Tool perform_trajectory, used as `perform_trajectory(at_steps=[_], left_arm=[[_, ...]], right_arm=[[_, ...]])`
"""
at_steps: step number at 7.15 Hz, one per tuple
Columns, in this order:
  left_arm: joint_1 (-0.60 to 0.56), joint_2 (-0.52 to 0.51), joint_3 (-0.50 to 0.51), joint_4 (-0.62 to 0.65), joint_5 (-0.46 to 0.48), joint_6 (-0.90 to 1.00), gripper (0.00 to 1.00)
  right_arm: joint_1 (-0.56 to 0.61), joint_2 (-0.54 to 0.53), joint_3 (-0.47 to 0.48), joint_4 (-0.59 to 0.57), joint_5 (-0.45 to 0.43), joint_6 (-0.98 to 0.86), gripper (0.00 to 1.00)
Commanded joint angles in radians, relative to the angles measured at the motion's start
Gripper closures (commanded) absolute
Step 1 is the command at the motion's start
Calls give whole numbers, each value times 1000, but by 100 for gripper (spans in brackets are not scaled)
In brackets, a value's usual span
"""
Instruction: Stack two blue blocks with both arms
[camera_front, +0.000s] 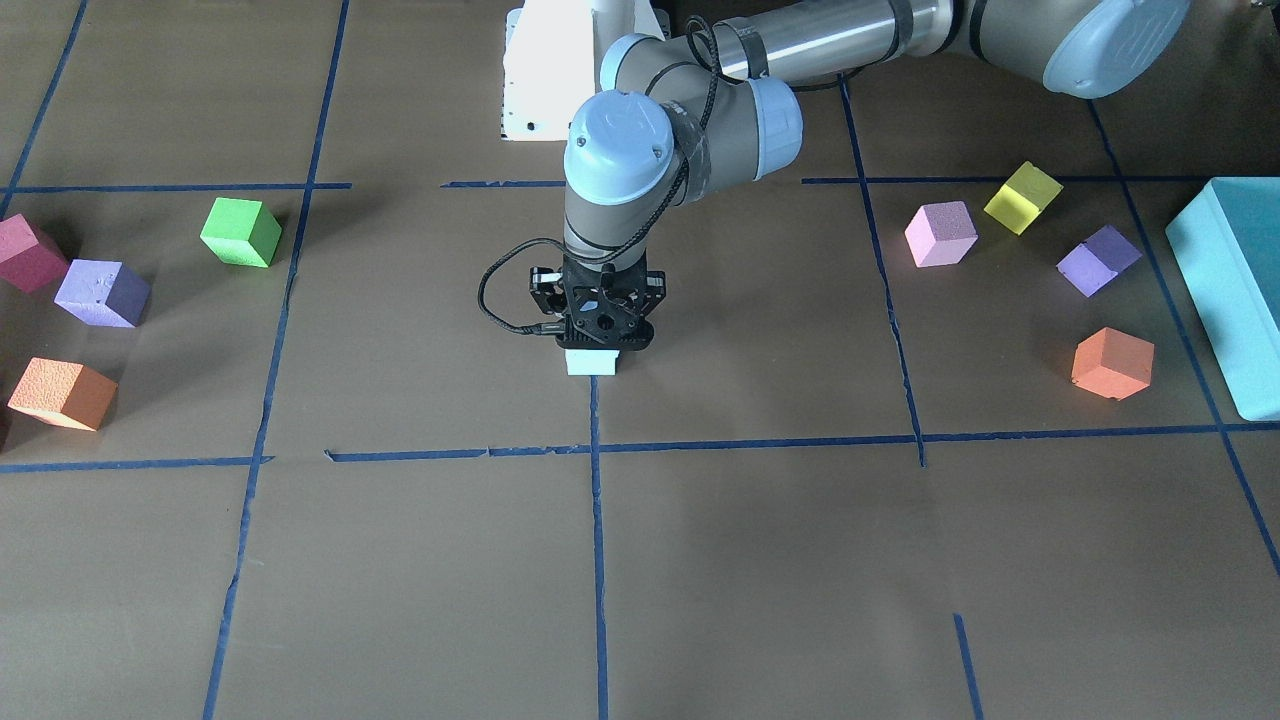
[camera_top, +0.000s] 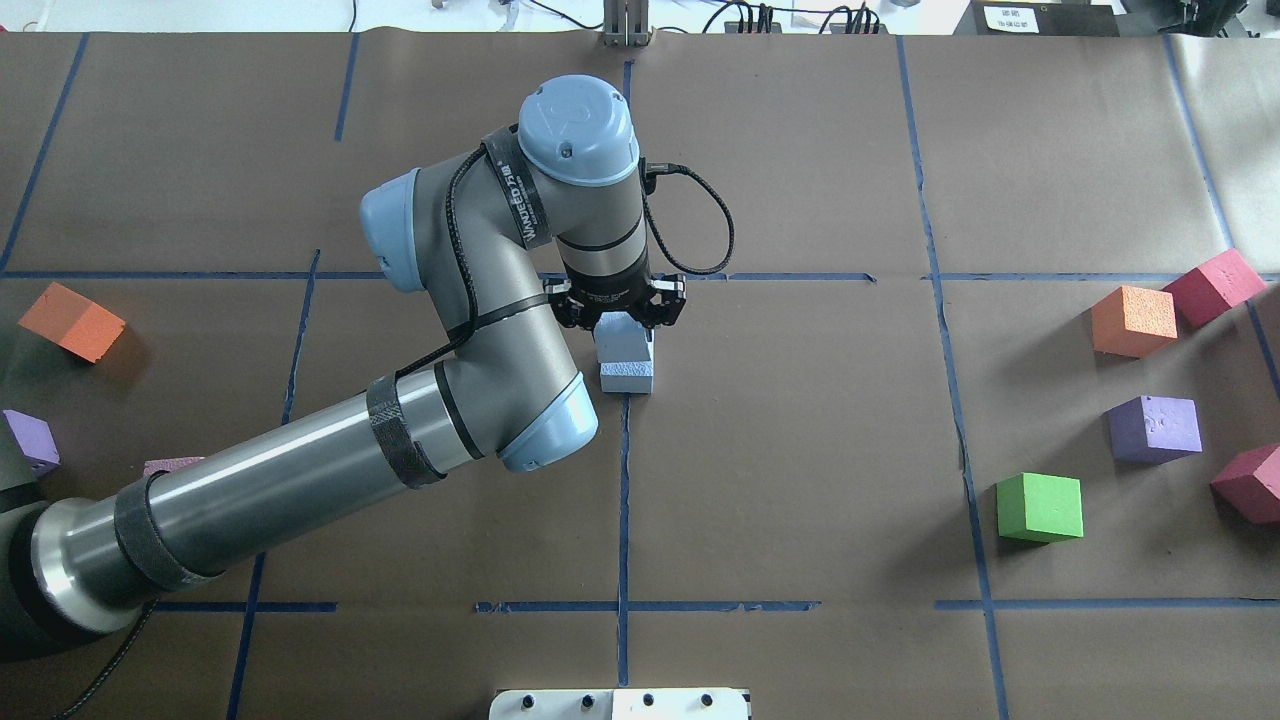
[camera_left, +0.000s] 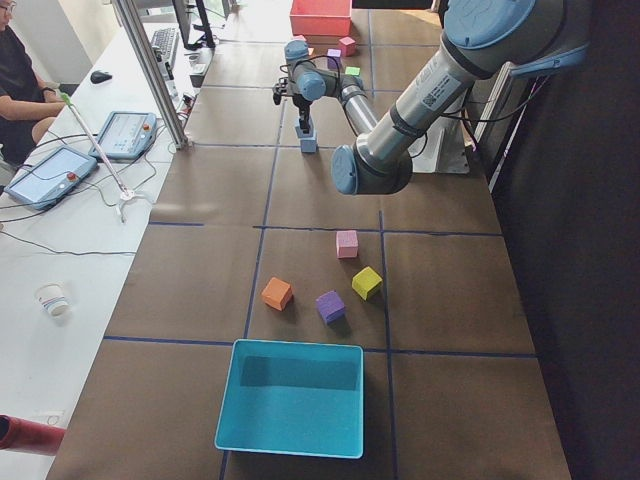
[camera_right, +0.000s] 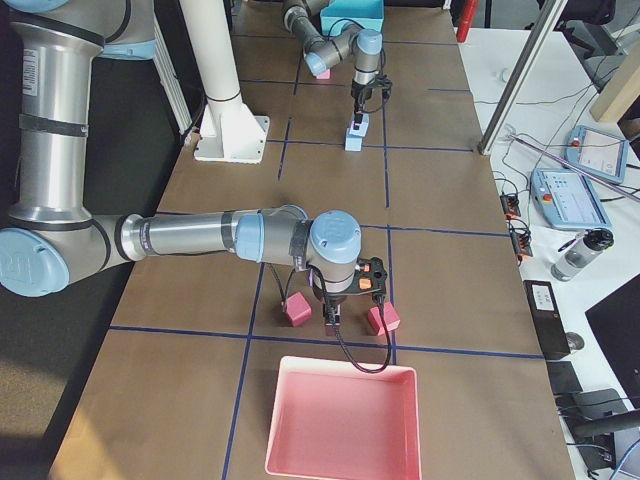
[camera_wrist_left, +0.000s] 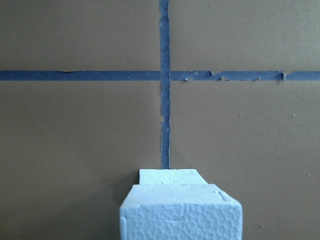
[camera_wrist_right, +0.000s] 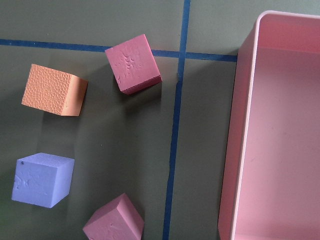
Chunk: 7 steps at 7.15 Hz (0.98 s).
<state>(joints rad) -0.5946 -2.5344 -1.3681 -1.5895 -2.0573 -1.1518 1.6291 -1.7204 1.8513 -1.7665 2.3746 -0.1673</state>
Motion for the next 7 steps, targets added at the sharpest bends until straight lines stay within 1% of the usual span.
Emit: perform_trajectory(at_steps=[1, 2, 3, 6, 7], left_arm=[[7, 0, 1, -1, 0, -2, 80], [9, 2, 0, -1, 0, 1, 20], [15, 5, -5, -1, 3, 1, 1], [13, 5, -8, 3, 3, -6, 0], [6, 5, -43, 13, 0, -8, 0]], right_arm=[[0, 1, 0, 1, 0, 0, 0], [0, 1, -1, 1, -2, 0, 0], [0, 2, -1, 1, -2, 0, 0], [0, 5, -1, 1, -2, 2, 0], [0, 5, -1, 1, 0, 2, 0]])
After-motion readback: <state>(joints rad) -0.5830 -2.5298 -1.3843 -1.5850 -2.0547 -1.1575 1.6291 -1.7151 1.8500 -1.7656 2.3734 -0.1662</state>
